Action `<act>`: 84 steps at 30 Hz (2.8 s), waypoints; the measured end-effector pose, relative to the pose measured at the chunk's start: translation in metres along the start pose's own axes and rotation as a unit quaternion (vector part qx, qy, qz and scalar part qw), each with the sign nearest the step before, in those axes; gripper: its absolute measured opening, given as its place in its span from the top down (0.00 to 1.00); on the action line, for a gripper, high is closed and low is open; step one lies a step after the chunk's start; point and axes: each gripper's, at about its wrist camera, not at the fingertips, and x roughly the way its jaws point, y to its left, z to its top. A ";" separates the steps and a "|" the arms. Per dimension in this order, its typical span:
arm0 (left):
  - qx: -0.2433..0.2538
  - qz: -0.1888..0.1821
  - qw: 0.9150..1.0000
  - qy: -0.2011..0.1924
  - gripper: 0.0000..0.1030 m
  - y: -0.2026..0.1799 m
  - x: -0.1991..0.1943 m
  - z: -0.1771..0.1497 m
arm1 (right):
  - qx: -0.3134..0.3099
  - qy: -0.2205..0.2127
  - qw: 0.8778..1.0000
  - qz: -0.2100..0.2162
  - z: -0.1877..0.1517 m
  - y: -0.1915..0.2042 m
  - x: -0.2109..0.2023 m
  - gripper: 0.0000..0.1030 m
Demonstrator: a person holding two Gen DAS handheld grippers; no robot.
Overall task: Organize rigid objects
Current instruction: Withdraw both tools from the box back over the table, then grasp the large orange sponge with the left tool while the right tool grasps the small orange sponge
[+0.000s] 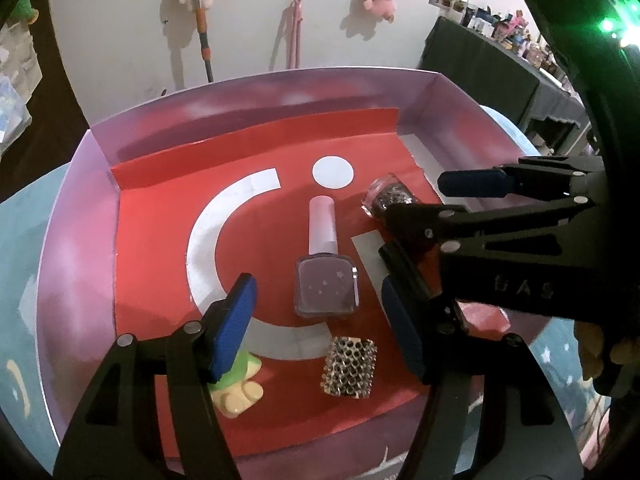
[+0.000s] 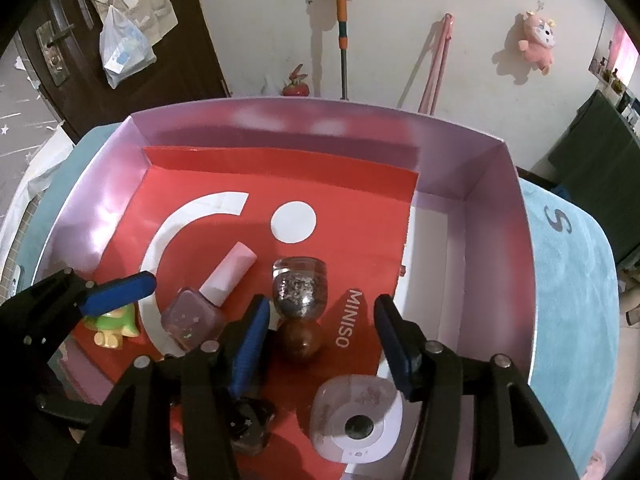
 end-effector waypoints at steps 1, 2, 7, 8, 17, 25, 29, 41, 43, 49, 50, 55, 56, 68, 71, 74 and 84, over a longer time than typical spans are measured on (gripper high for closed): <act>0.000 0.000 1.000 -0.002 0.38 0.000 -0.002 -0.001 | 0.001 -0.002 1.000 0.001 0.000 0.000 -0.002 0.44; -0.001 -0.002 1.000 -0.005 0.38 -0.001 -0.006 -0.003 | 0.004 -0.006 1.000 0.004 0.000 0.000 -0.007 0.44; -0.008 -0.001 1.000 -0.028 0.32 -0.003 -0.029 -0.010 | 0.013 -0.034 0.999 0.014 -0.002 0.002 -0.036 0.43; -0.008 0.001 0.999 -0.034 0.32 -0.003 -0.034 -0.012 | 0.015 -0.042 0.999 0.015 -0.004 0.002 -0.044 0.43; -0.006 0.034 0.995 -0.095 0.27 -0.013 -0.101 -0.046 | 0.004 -0.152 0.988 0.024 -0.044 0.019 -0.152 0.23; -0.013 0.045 0.985 -0.167 0.17 -0.025 -0.164 -0.087 | -0.008 -0.229 0.973 0.019 -0.107 0.038 -0.227 0.07; -0.024 0.047 0.983 -0.178 0.12 -0.028 -0.177 -0.108 | -0.011 -0.250 0.968 -0.003 -0.145 0.048 -0.240 0.01; -0.047 0.047 0.981 -0.180 0.12 -0.030 -0.171 -0.162 | 0.025 -0.240 0.970 -0.013 -0.217 0.054 -0.205 0.00; -0.048 0.050 0.982 -0.177 0.12 -0.030 -0.164 -0.167 | 0.029 -0.233 0.972 -0.016 -0.222 0.054 -0.194 0.00; -0.054 0.044 0.985 -0.156 0.12 -0.027 -0.141 -0.175 | 0.056 -0.209 0.976 -0.006 -0.230 0.040 -0.161 0.00; -0.053 0.047 0.986 -0.152 0.12 -0.027 -0.136 -0.176 | 0.059 -0.207 0.976 -0.006 -0.231 0.038 -0.156 0.00; -0.059 0.050 0.988 -0.132 0.12 -0.027 -0.121 -0.177 | 0.069 -0.195 0.978 -0.007 -0.233 0.032 -0.137 0.00; -0.059 0.051 0.988 -0.130 0.12 -0.028 -0.118 -0.178 | 0.071 -0.191 0.979 -0.009 -0.233 0.031 -0.132 0.00; -0.055 0.056 0.992 -0.104 0.12 -0.028 -0.098 -0.179 | 0.072 -0.163 0.984 -0.013 -0.232 0.027 -0.106 0.00; -0.054 0.056 0.992 -0.100 0.12 -0.029 -0.096 -0.179 | 0.074 -0.156 0.985 -0.012 -0.232 0.026 -0.101 0.00; -0.053 0.056 0.992 -0.096 0.12 -0.029 -0.094 -0.179 | 0.074 -0.152 0.986 -0.013 -0.233 0.025 -0.097 0.00; -0.052 0.048 0.994 -0.085 0.12 -0.031 -0.092 -0.179 | 0.077 -0.138 0.987 -0.016 -0.231 0.023 -0.091 0.00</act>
